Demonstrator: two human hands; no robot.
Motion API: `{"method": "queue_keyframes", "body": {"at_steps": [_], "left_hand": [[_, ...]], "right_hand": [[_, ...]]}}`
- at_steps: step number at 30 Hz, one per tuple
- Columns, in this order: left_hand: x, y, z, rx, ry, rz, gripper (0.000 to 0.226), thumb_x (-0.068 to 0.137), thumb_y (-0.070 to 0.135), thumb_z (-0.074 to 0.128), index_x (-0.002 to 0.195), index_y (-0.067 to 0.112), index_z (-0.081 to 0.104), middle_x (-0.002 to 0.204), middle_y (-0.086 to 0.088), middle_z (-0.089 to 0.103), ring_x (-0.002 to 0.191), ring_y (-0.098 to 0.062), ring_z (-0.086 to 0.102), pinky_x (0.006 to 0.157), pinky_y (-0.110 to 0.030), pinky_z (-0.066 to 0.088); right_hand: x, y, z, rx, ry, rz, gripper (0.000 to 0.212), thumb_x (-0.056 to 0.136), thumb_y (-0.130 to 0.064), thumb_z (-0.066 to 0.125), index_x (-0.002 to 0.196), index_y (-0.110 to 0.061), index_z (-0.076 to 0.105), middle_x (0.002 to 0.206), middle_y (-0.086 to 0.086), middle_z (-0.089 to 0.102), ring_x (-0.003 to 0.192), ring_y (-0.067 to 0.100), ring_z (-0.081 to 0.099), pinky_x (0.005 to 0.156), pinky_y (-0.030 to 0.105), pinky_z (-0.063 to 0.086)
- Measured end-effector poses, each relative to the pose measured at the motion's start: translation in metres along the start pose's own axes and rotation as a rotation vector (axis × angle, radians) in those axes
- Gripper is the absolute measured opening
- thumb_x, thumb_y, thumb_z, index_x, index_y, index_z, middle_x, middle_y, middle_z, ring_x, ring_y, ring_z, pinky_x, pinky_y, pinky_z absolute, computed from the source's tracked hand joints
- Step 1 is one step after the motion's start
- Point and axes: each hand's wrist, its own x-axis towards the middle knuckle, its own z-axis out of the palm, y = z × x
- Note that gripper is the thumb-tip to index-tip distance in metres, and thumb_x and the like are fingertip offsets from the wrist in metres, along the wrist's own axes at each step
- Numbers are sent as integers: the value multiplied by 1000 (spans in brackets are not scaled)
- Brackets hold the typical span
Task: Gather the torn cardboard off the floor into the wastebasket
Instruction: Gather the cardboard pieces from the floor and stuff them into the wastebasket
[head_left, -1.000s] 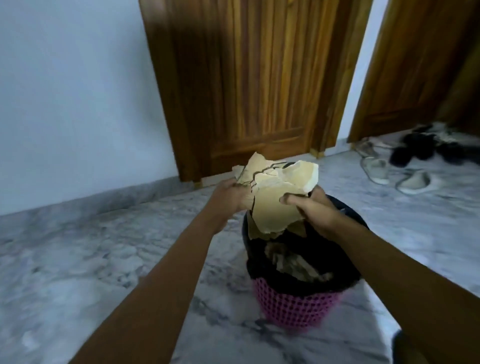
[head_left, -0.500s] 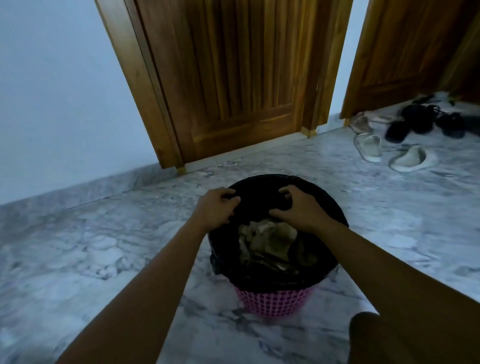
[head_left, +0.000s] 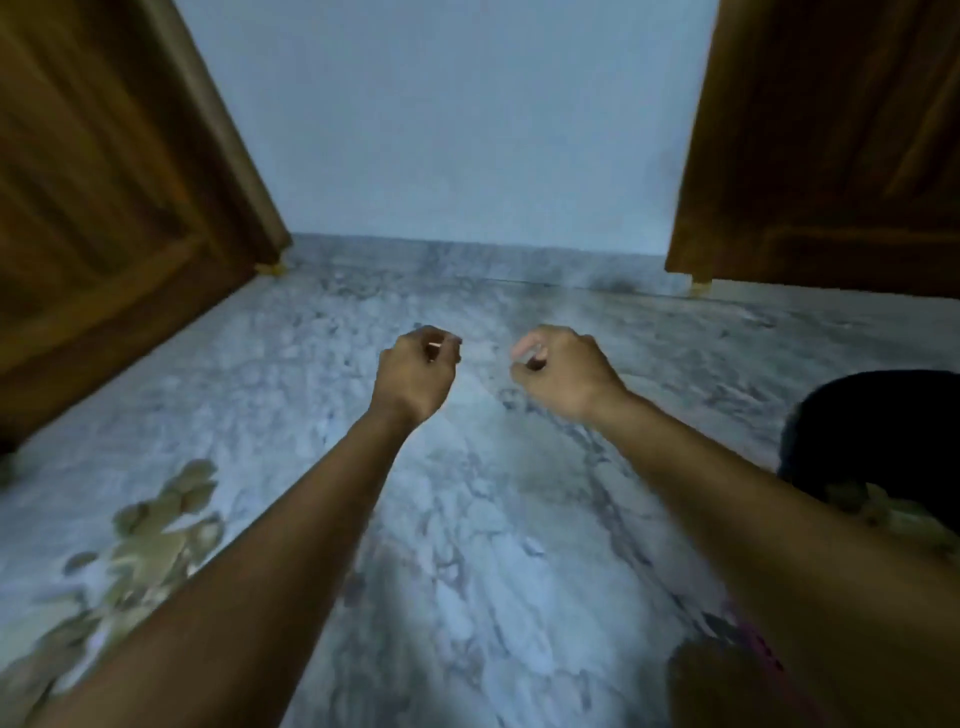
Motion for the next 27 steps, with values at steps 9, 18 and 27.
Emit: {"method": "queue_keyframes", "body": {"at_steps": [9, 18, 27], "left_hand": [[-83, -133, -243, 165, 84, -300, 39, 96, 49, 51, 119, 20, 65, 119, -6, 68, 108, -28, 62, 94, -38, 51], [-125, -270, -377, 156, -19, -402, 35, 95, 50, 50, 119, 27, 61, 107, 7, 67, 83, -4, 58, 61, -15, 41], [-107, -353, -408, 170, -96, -507, 40, 95, 48, 53, 127, 24, 59, 127, 1, 62, 103, -15, 54, 81, -19, 36]], "right_hand": [[-14, -177, 178, -168, -422, -204, 23, 90, -40, 68, 111, -32, 63, 106, -5, 64, 90, 17, 63, 83, 30, 52], [-39, -266, 352, -313, -622, -181, 27, 90, -45, 65, 114, -37, 55, 120, 4, 62, 94, 22, 65, 83, 39, 56], [-22, -268, 431, -439, -727, -156, 48, 81, -42, 74, 123, -26, 55, 112, 10, 66, 100, 25, 64, 88, 39, 55]]}}
